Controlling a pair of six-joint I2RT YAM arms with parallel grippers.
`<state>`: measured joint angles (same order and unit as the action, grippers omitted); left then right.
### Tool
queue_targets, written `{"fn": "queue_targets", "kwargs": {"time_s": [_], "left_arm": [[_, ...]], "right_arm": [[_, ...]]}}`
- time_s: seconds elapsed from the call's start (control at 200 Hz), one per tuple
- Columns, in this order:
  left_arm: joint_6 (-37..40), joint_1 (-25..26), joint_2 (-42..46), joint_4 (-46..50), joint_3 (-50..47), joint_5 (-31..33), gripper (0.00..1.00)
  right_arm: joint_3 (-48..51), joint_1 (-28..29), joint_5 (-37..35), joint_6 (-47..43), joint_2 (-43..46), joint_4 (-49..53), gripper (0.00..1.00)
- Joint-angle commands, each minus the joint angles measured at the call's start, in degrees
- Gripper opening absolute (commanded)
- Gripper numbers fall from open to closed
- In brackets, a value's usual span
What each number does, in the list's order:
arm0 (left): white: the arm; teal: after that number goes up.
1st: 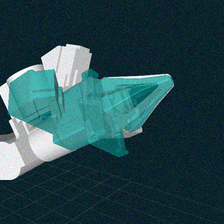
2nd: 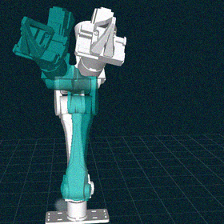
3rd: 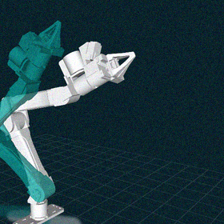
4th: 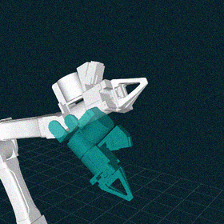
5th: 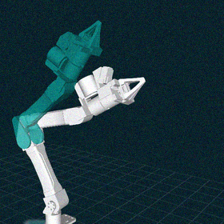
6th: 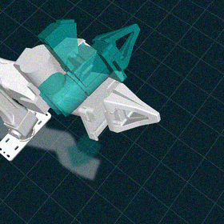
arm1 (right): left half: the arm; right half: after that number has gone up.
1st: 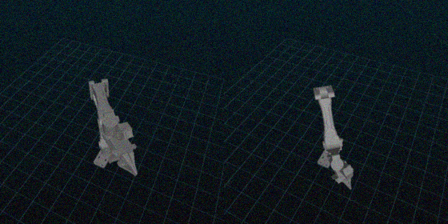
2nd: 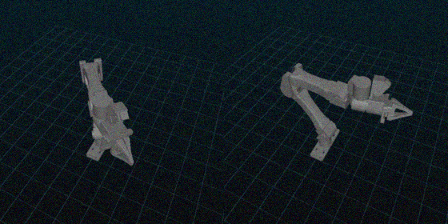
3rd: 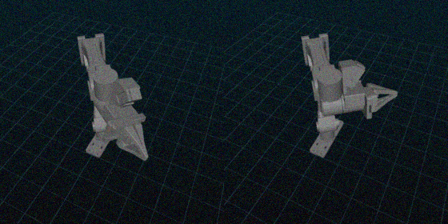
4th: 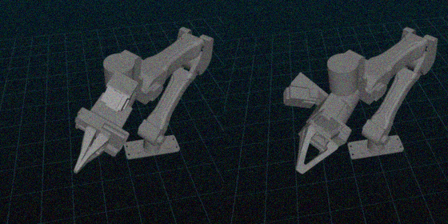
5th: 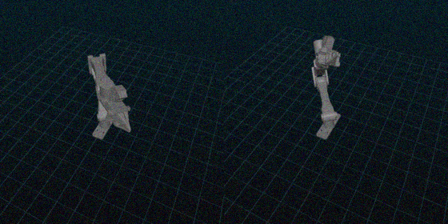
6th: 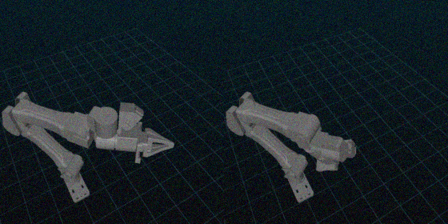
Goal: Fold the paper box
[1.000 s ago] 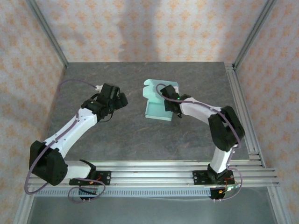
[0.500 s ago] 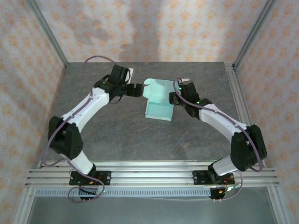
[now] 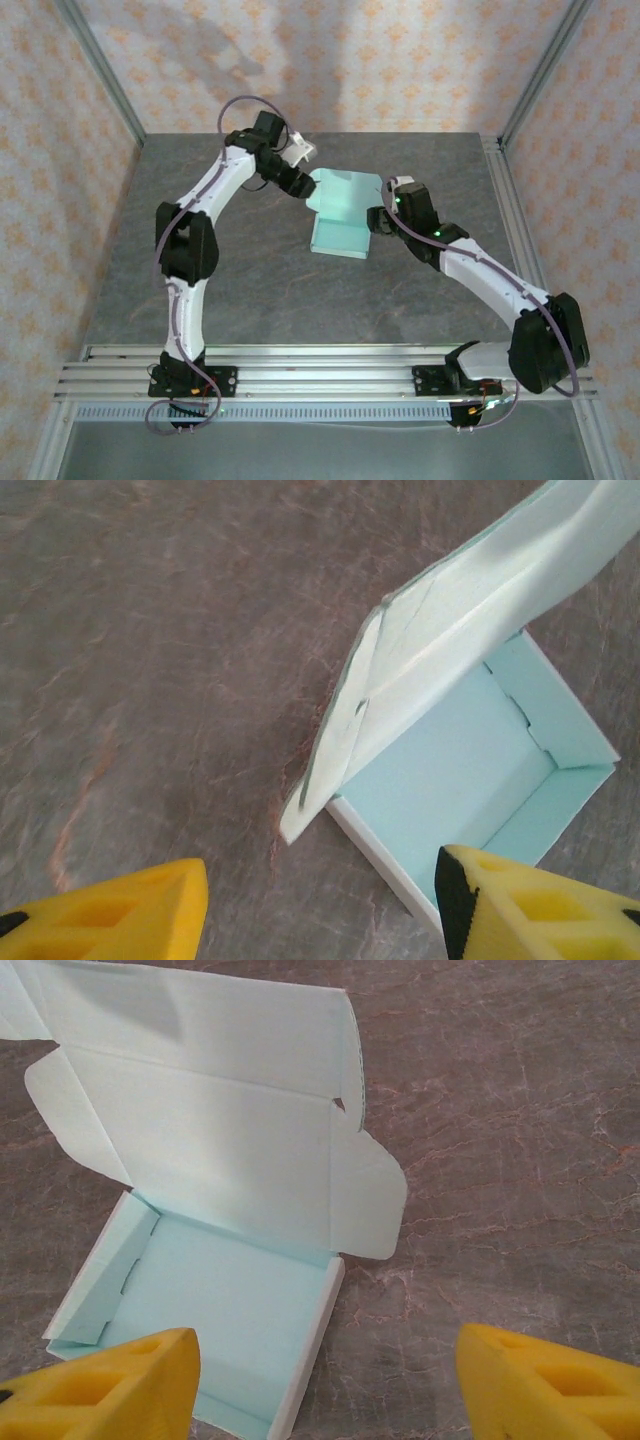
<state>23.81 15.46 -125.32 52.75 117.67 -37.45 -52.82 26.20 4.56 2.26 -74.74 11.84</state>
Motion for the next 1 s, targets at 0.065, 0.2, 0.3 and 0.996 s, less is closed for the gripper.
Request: {"fn": "queue_targets", "kwargs": {"time_s": [0.065, 0.2, 0.3, 0.996], "left_arm": [[10.02, 0.27, -4.99, 7.89, 5.84, -3.27, 0.55], [12.25, 0.44, -5.82, 10.08, 8.15, -7.11, 0.35], [14.28, 0.36, -4.36, 11.12, 7.41, -11.66, 0.22], [24.94, 0.29, 8.17, 5.52, -12.56, -11.91, 0.0]], "right_arm": [[0.19, -0.32, 0.08, -0.57, 1.79, 1.53, 0.68], [0.35, -0.36, -0.65, -0.38, 1.83, 2.14, 0.68], [0.26, -0.33, -1.0, -0.33, 1.64, 2.32, 0.68], [-3.51, -7.87, 10.01, -12.62, 4.17, 4.34, 0.71]]}}
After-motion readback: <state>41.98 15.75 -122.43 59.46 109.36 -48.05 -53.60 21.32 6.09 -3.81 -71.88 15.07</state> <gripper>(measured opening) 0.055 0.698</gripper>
